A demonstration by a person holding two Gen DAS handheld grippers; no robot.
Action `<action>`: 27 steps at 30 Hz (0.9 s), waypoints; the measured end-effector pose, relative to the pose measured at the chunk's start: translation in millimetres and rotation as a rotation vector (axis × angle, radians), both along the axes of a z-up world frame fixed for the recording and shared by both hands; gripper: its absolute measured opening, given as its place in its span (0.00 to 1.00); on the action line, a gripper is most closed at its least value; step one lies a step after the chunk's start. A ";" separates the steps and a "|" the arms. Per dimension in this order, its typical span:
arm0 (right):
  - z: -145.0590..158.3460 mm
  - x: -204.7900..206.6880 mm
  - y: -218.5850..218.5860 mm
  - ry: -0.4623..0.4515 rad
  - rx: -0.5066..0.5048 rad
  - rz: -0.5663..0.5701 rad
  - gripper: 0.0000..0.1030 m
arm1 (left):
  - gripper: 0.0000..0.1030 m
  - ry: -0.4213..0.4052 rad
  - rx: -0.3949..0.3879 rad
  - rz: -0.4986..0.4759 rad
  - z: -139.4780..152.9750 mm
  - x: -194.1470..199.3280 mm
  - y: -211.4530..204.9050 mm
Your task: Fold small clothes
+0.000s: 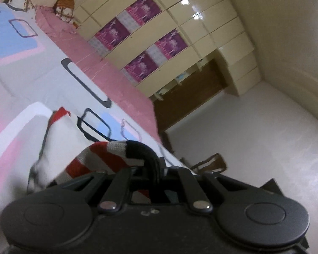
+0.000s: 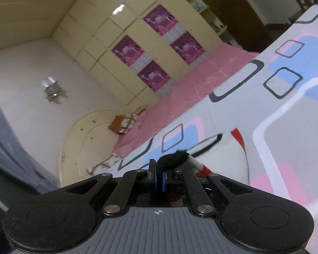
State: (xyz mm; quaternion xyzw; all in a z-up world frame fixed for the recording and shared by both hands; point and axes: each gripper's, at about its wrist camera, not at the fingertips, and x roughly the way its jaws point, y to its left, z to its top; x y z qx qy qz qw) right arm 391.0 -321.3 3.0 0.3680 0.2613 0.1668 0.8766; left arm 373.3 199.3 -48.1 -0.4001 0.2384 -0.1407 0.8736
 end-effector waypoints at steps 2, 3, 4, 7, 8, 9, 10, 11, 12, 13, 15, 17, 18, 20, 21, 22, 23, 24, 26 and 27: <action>-14.7 36.3 6.4 0.050 -0.010 -0.005 0.04 | 0.05 0.073 0.012 -0.006 -17.2 36.2 3.1; -26.5 51.7 8.7 0.081 -0.007 -0.007 0.04 | 0.05 0.112 0.024 -0.011 -27.8 50.2 4.0; -43.0 66.7 11.1 0.120 0.000 -0.005 0.04 | 0.05 0.157 0.036 -0.014 -40.1 64.1 4.1; -85.6 95.5 13.1 0.212 0.001 0.004 0.04 | 0.05 0.240 0.046 -0.035 -72.6 91.2 7.4; -95.2 103.1 13.0 0.232 0.002 0.000 0.04 | 0.05 0.250 0.042 -0.040 -79.6 98.1 8.2; -104.7 110.5 12.7 0.252 0.010 -0.007 0.04 | 0.05 0.252 0.036 -0.046 -84.8 102.3 10.8; -112.1 118.6 11.1 0.269 0.025 -0.009 0.04 | 0.05 0.256 0.022 -0.050 -89.1 107.1 12.7; -117.9 123.9 7.7 0.281 0.039 -0.007 0.04 | 0.06 0.257 0.007 -0.058 -92.2 112.0 14.0; -123.1 133.0 6.7 0.294 0.050 0.000 0.04 | 0.07 0.257 -0.010 -0.062 -95.4 118.8 15.2; -124.8 139.4 5.8 0.300 0.062 0.007 0.04 | 0.09 0.253 -0.026 -0.069 -98.1 125.6 16.5; -128.8 156.0 4.0 0.293 0.089 0.005 0.05 | 0.26 0.235 -0.068 -0.071 -104.0 140.8 19.2; -129.2 170.7 1.9 0.311 0.100 -0.025 0.55 | 0.45 0.224 -0.096 -0.049 -106.1 151.4 19.9; -128.7 175.5 0.4 0.285 0.097 -0.062 0.65 | 0.59 0.212 -0.089 -0.037 -104.7 156.1 19.8; -120.7 180.5 -1.9 0.245 0.070 -0.111 0.66 | 0.70 0.190 -0.057 -0.013 -101.8 164.2 17.8; -118.1 181.4 -4.5 0.233 0.071 -0.115 0.66 | 0.70 0.183 -0.049 -0.019 -98.9 166.0 17.3; -114.3 179.3 -5.5 0.219 0.060 -0.116 0.66 | 0.70 0.175 -0.036 -0.028 -96.1 166.5 17.3; -109.6 177.2 -5.3 0.203 0.024 -0.107 0.66 | 0.69 0.166 0.003 -0.042 -92.7 165.9 16.2; -104.7 174.6 -3.0 0.183 -0.036 -0.078 0.66 | 0.67 0.163 0.076 -0.061 -87.6 165.2 13.9; -98.3 165.9 6.5 0.151 -0.144 -0.019 0.66 | 0.65 0.163 0.256 -0.109 -79.3 162.6 5.3; -97.3 163.5 12.2 0.136 -0.196 0.024 0.66 | 0.62 0.173 0.317 -0.136 -78.5 163.1 1.0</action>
